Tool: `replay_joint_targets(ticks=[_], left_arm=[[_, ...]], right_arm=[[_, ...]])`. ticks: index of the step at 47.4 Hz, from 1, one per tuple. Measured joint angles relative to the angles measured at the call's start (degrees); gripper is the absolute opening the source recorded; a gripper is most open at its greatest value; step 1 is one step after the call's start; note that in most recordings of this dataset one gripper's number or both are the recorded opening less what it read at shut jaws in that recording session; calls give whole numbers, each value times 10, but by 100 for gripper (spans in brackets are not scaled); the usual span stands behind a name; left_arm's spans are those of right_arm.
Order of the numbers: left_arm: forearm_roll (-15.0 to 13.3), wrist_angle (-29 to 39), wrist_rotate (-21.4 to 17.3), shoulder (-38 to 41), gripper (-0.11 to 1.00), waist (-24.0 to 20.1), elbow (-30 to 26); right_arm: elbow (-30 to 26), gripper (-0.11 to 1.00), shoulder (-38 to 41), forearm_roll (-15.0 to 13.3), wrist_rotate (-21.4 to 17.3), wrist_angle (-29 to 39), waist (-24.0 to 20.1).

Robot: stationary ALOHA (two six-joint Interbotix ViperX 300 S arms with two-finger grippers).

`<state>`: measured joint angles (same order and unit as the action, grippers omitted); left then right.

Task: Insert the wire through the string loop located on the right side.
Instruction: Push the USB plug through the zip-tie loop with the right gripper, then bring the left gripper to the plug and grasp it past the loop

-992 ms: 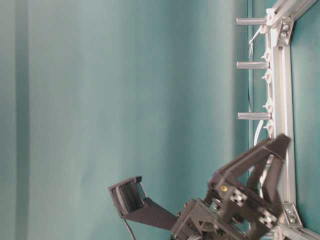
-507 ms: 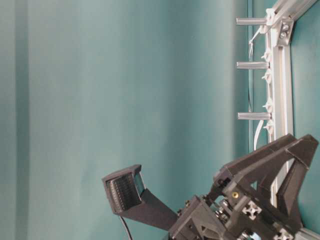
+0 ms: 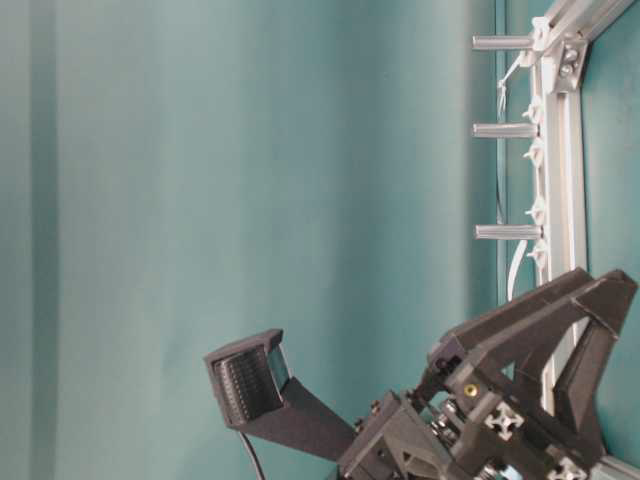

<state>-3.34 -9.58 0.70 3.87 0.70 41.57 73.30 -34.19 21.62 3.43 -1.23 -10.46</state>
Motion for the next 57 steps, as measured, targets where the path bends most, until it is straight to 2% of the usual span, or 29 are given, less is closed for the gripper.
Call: replay_joint_targets(ticks=[36, 57], left_arm=[[1, 0, -1, 0, 66, 0, -1], [0, 0, 0, 1, 66, 0, -1]], right_arm=[[-58, 12, 118, 0, 4, -62, -25], [-84, 12, 162, -16, 4, -71, -25]])
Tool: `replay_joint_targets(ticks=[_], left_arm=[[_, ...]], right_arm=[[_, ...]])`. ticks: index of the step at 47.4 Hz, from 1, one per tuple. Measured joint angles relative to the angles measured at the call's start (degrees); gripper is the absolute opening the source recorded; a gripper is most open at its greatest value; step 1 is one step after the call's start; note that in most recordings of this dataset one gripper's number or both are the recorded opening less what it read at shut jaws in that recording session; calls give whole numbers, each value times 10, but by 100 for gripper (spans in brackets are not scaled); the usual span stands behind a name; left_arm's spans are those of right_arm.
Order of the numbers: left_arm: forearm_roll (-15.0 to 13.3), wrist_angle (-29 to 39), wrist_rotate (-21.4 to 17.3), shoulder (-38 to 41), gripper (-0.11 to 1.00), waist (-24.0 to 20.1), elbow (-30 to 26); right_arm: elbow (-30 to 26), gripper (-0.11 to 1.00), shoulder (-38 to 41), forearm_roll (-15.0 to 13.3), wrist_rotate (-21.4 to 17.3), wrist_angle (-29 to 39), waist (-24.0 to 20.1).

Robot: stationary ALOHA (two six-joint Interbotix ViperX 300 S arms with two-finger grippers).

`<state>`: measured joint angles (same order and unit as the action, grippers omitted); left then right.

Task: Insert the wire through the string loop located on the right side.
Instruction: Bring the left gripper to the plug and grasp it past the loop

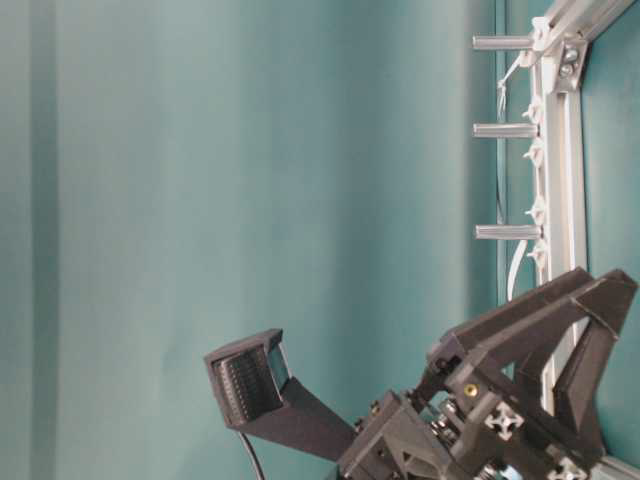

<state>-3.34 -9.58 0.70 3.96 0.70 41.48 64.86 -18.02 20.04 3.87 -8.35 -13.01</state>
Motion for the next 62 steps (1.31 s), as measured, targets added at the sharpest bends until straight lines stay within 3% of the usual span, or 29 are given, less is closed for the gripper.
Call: replay_joint_targets(ticks=[22, 41, 62], left_arm=[[0, -1, 0, 0, 66, 7, -1], [0, 8, 10, -1, 66, 76, -10], [1, 13, 25, 25, 66, 77, -43]], right_arm=[[-1, 12, 0, 0, 0, -1, 1], [0, 12, 1, 0, 0, -6, 0], [-1, 12, 0, 0, 0, -10, 0]])
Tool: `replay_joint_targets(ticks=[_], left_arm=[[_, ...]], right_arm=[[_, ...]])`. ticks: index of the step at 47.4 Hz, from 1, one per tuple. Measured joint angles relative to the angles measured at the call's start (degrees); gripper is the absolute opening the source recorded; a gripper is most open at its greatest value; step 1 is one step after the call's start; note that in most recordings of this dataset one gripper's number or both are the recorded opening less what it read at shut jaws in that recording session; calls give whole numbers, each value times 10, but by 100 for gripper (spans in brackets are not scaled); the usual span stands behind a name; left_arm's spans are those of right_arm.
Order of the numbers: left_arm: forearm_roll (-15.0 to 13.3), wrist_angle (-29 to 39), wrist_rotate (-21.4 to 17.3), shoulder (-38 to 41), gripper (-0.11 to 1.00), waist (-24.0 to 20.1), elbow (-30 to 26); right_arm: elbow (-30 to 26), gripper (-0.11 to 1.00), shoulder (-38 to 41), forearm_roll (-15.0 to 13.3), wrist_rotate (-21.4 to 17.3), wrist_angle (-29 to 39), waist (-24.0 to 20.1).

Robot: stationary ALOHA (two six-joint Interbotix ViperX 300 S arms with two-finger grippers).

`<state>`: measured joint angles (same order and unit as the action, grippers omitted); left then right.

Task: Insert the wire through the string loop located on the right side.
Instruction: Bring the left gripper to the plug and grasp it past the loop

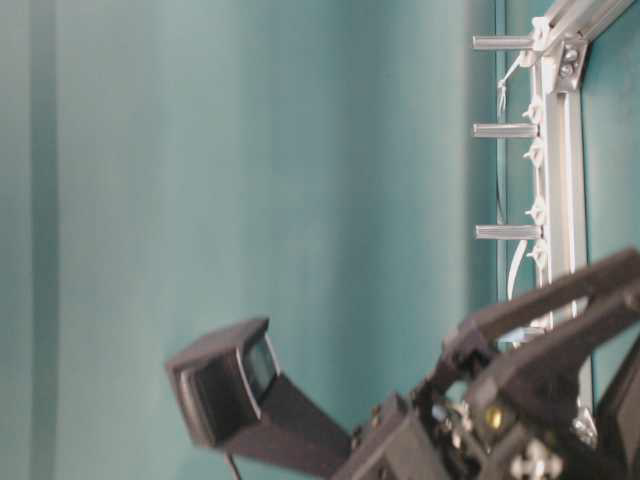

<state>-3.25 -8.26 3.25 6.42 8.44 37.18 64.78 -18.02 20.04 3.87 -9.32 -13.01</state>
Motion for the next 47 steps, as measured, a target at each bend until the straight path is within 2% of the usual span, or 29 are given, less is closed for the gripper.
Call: replay_joint_targets(ticks=[16, 26, 47], left_arm=[[-1, -1, 1, 89, 66, 0, -106], [0, 0, 18, 133, 67, -1, -164], [-1, -4, 19, 158, 67, -19, -198]], right_arm=[[0, 12, 1, 0, 0, -6, 1], [-1, 12, 1, 0, 0, -8, 0], [-1, 12, 1, 0, 0, -16, 0]])
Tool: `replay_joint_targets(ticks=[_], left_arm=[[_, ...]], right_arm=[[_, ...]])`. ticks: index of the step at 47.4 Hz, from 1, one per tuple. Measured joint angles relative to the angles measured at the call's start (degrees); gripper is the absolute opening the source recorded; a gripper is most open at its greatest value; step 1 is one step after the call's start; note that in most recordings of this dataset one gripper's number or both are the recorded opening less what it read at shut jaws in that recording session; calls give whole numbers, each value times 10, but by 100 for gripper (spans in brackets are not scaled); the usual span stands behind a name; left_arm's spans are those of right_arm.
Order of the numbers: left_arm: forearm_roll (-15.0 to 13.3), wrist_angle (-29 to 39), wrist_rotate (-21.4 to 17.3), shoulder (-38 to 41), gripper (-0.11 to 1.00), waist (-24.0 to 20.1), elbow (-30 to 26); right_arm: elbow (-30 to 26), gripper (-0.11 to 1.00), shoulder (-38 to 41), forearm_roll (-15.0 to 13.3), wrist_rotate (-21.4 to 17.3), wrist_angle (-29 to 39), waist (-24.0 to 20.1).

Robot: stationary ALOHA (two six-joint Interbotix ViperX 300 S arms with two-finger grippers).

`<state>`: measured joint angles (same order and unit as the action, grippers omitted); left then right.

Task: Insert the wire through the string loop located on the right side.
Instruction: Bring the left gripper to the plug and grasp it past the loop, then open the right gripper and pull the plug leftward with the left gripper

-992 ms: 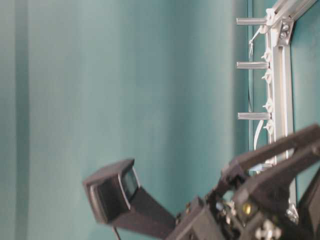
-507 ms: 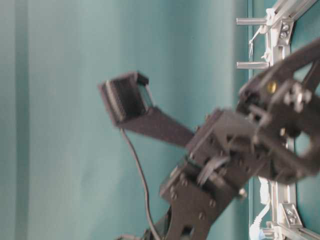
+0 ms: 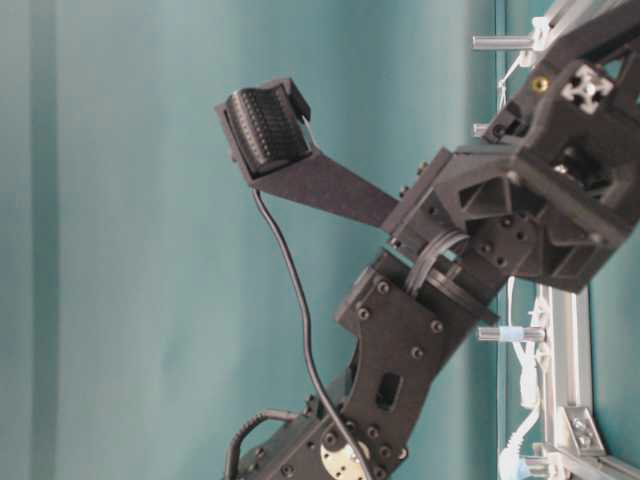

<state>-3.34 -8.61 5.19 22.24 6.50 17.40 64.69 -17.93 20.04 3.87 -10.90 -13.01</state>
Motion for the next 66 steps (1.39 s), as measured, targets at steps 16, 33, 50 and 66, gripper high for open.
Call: replay_joint_targets(ticks=[16, 33, 50, 66], left_arm=[[1, -11, 1, 40, 66, 3, -49], [1, -6, 1, 45, 37, 4, -56], [1, -4, 1, 44, 21, 2, -56], [0, -4, 1, 45, 21, 1, -57]], right_arm=[[0, 12, 0, 0, 0, -1, 0], [0, 12, 0, 0, 0, -1, 0], [2, 12, 1, 0, 1, -19, -3], [15, 13, 0, -6, 1, -26, -3]])
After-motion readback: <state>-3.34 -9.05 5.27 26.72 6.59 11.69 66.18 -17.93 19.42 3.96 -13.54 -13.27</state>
